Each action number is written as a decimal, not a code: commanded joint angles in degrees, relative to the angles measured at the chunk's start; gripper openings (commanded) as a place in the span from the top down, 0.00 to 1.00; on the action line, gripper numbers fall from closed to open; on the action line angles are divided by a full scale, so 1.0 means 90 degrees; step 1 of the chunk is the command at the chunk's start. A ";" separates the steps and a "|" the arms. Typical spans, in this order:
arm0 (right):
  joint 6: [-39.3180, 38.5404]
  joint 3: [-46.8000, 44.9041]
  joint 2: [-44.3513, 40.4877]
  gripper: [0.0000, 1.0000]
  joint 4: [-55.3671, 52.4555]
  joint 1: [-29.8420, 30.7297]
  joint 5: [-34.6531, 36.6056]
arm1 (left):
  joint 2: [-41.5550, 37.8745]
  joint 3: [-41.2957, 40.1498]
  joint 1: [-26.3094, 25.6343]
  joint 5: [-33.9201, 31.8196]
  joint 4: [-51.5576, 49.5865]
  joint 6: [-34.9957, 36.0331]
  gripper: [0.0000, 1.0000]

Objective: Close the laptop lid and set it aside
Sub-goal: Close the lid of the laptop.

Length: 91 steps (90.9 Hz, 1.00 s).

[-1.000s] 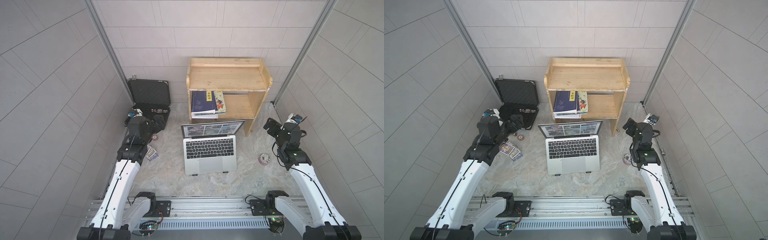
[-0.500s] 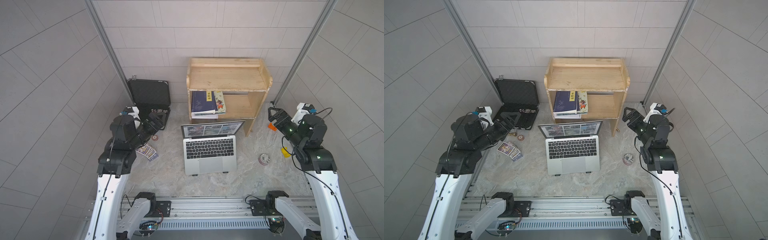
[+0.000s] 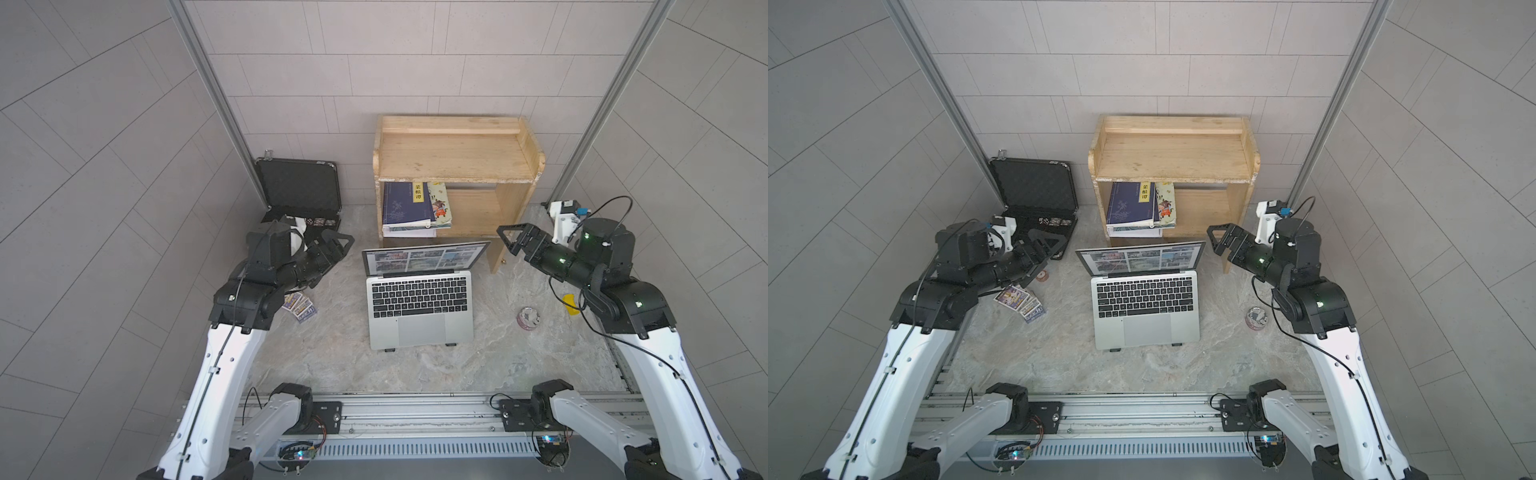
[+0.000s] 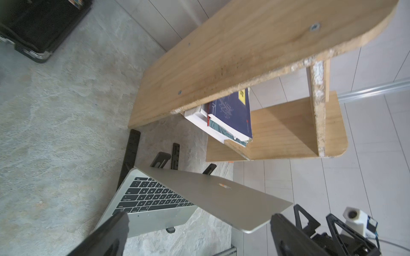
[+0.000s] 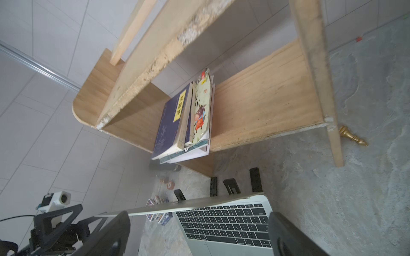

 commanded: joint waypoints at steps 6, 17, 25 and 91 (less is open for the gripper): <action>-0.0404 0.0205 0.0220 0.00 -0.0247 0.0579 0.0596 | 0.0165 0.0256 -0.0416 -0.0492 -0.0109 0.0131 0.00; -0.0520 0.0214 0.0323 0.00 -0.0214 0.0822 0.0843 | 0.0211 0.0349 -0.0511 -0.0660 -0.0071 0.0098 0.00; -0.0614 0.0254 0.0397 0.00 -0.0221 0.0905 0.0935 | 0.0288 0.0440 -0.0607 -0.0750 -0.0055 0.0100 0.00; -0.1097 0.0112 0.0723 0.00 -0.0247 0.1211 0.1544 | 0.0560 0.0239 -0.1610 -0.1710 -0.0049 0.0234 0.00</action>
